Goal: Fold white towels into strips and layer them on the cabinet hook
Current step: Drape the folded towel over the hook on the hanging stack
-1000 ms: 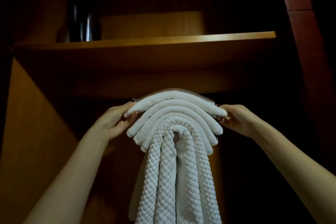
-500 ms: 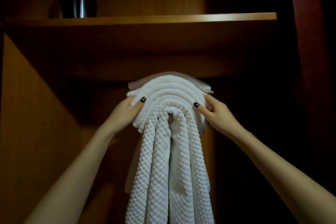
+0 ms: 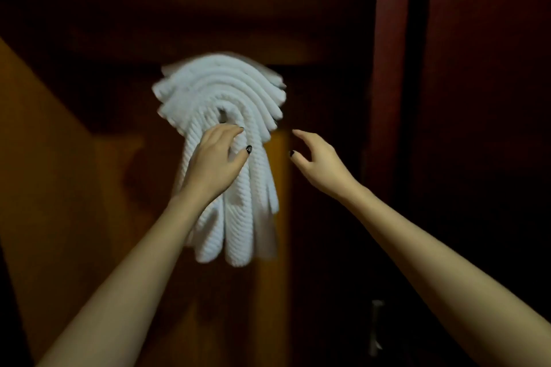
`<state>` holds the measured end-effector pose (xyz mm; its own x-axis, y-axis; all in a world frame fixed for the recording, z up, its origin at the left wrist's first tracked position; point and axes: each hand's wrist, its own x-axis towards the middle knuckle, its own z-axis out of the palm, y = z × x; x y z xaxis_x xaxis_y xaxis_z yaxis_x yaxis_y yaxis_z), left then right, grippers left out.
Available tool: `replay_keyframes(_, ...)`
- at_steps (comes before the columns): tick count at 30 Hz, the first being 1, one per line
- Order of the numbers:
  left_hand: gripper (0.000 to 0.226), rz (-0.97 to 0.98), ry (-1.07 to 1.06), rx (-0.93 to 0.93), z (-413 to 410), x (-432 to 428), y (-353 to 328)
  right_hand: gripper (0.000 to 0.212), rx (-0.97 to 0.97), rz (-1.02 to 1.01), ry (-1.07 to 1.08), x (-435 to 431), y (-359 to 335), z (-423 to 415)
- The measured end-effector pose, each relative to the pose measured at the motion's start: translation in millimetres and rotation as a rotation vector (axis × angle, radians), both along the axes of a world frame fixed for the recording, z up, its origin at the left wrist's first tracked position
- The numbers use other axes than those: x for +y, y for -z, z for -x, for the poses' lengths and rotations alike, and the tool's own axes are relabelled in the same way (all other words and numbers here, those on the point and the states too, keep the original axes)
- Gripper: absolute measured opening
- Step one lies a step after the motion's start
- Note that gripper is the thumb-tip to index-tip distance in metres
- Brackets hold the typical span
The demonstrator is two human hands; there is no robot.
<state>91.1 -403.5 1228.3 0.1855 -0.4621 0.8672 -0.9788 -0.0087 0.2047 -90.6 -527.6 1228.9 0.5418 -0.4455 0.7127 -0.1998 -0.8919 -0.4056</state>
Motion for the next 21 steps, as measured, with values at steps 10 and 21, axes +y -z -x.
replay_keyframes(10, 0.057, -0.652, 0.347, 0.150, 226, -40, 221, 0.054, 0.463, -0.291, 0.419, 45, 214, 242)
replay_keyframes(21, 0.064, -1.154, 0.721, -0.153, 430, -52, 368, 0.067, 0.685, -0.850, 0.933, 129, 360, 462)
